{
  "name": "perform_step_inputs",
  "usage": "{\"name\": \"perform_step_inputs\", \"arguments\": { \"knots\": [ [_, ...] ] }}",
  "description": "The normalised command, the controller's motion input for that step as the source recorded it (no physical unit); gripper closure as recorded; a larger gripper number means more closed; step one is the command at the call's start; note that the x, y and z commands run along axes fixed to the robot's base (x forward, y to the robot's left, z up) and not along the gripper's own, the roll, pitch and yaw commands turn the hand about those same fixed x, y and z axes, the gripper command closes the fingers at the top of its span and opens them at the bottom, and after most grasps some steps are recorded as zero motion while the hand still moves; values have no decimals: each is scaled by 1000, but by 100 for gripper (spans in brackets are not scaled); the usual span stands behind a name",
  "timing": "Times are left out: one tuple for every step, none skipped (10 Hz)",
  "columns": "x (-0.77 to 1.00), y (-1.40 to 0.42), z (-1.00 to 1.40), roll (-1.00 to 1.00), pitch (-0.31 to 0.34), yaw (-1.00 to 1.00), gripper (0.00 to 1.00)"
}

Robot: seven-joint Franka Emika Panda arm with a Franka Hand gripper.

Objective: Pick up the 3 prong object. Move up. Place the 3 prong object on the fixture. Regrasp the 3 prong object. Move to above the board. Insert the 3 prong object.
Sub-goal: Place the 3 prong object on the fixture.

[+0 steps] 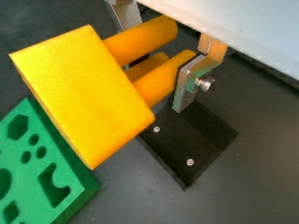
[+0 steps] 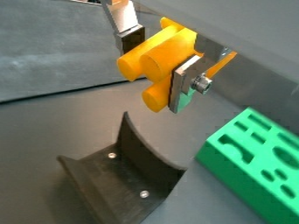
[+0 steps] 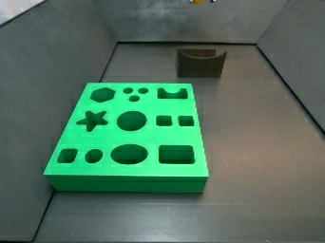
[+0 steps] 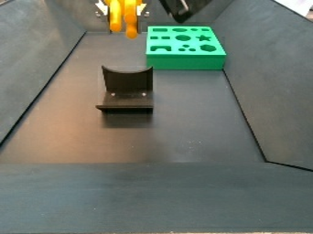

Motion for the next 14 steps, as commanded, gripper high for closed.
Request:
{"name": "perform_step_inputs", "arguments": {
  "knots": [
    [81, 57, -22, -477, 277, -65, 100],
    [67, 36, -7, -257, 189, -123, 100],
    [99, 62, -1000, -1000, 44, -224, 100],
    [100, 65, -1000, -1000, 4, -237, 100],
    [107, 73, -1000, -1000, 6, -234, 100],
    [120, 75, -1000, -1000, 8, -228, 100],
    [126, 80, -1000, -1000, -1, -230, 100],
    [133, 87, -1000, -785, -25, -184, 100],
    [145, 94, -1000, -548, -46, -134, 100],
    [152, 100, -1000, -370, -47, -102, 100],
    [160, 95, -1000, -236, -41, -74, 100],
    [163, 97, -1000, -174, -38, -53, 100],
    [150, 92, -872, -131, -43, -37, 100],
    [123, 71, -695, -110, -43, -27, 100]
  ]
}}
